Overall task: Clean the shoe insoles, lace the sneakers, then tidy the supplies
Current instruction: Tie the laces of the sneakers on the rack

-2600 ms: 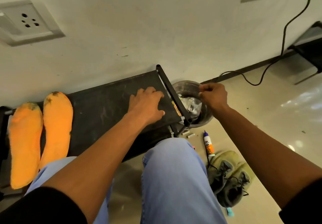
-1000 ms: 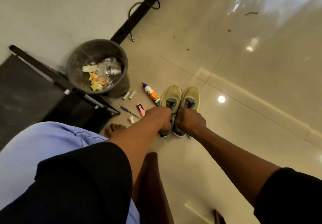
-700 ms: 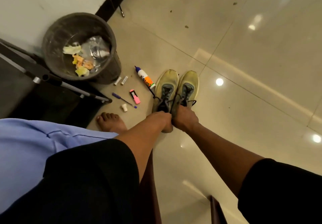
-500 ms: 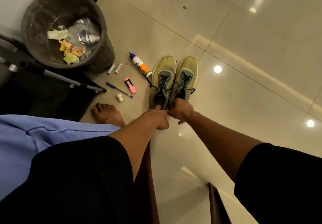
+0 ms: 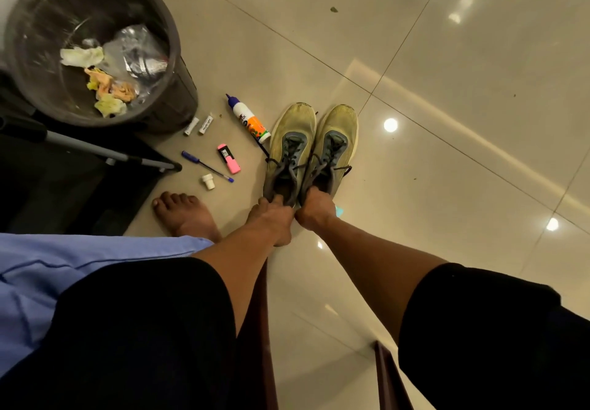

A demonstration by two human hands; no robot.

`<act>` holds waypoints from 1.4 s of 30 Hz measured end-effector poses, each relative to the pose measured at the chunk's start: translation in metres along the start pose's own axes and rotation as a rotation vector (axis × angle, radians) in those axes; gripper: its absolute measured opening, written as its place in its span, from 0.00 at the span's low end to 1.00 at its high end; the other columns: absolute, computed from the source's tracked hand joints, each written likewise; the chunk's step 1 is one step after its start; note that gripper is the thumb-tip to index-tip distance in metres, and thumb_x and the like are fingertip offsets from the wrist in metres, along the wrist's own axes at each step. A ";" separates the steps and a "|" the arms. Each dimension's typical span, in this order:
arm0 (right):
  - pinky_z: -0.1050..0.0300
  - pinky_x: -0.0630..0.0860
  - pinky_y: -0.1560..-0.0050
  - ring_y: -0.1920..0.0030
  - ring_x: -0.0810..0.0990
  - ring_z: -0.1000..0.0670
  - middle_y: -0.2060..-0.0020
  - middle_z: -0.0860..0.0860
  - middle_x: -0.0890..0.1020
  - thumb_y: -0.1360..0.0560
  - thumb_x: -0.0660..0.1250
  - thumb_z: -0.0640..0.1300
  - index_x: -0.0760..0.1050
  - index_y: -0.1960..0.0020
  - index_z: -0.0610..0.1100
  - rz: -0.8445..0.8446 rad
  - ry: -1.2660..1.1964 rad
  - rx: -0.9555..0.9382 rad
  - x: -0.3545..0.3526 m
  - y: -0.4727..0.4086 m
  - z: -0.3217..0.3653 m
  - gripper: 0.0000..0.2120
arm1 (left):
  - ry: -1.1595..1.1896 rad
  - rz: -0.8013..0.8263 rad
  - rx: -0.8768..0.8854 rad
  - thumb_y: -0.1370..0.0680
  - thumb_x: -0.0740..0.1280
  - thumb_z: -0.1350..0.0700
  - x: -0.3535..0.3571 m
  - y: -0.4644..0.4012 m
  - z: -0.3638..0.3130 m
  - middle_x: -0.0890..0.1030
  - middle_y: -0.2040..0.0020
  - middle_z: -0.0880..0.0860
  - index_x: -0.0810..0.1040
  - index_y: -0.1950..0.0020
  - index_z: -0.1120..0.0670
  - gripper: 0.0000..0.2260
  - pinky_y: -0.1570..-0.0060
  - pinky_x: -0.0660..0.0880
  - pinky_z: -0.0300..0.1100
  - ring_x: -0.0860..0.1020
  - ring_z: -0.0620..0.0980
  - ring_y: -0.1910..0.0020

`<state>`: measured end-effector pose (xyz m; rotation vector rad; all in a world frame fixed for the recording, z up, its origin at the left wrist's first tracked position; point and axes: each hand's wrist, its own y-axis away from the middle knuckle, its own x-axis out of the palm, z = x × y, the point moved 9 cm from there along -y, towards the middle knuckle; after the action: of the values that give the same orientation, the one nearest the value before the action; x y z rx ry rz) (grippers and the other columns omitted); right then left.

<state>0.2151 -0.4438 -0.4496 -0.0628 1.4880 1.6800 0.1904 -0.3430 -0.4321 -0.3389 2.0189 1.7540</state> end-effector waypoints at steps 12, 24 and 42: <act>0.54 0.75 0.62 0.62 0.76 0.45 0.61 0.50 0.78 0.26 0.68 0.38 0.78 0.52 0.45 -0.316 0.128 -0.096 -0.067 0.032 0.008 0.04 | -0.070 -0.436 0.077 0.26 0.72 0.62 -0.072 0.031 -0.007 0.75 0.41 0.55 0.75 0.35 0.52 0.20 0.53 0.76 0.49 0.77 0.59 0.46; 0.55 0.76 0.65 0.60 0.81 0.45 0.60 0.49 0.82 0.27 0.70 0.43 0.82 0.53 0.46 -0.522 0.228 -0.314 -0.179 0.115 0.078 0.05 | -0.196 -0.841 0.204 0.25 0.66 0.66 -0.205 0.146 -0.026 0.78 0.43 0.58 0.76 0.36 0.56 0.18 0.53 0.75 0.52 0.78 0.62 0.46; 0.54 0.76 0.62 0.60 0.79 0.47 0.61 0.51 0.80 0.31 0.74 0.48 0.77 0.52 0.50 -0.661 0.599 -1.082 -0.206 0.389 0.351 0.10 | -0.192 -1.268 -0.138 0.28 0.73 0.56 -0.243 0.486 0.145 0.77 0.54 0.50 0.70 0.54 0.47 0.12 0.63 0.70 0.47 0.74 0.54 0.53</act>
<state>0.2739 -0.2331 0.0687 -1.5537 0.5997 1.7384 0.2028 -0.1457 0.0945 -1.1252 1.0404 1.0034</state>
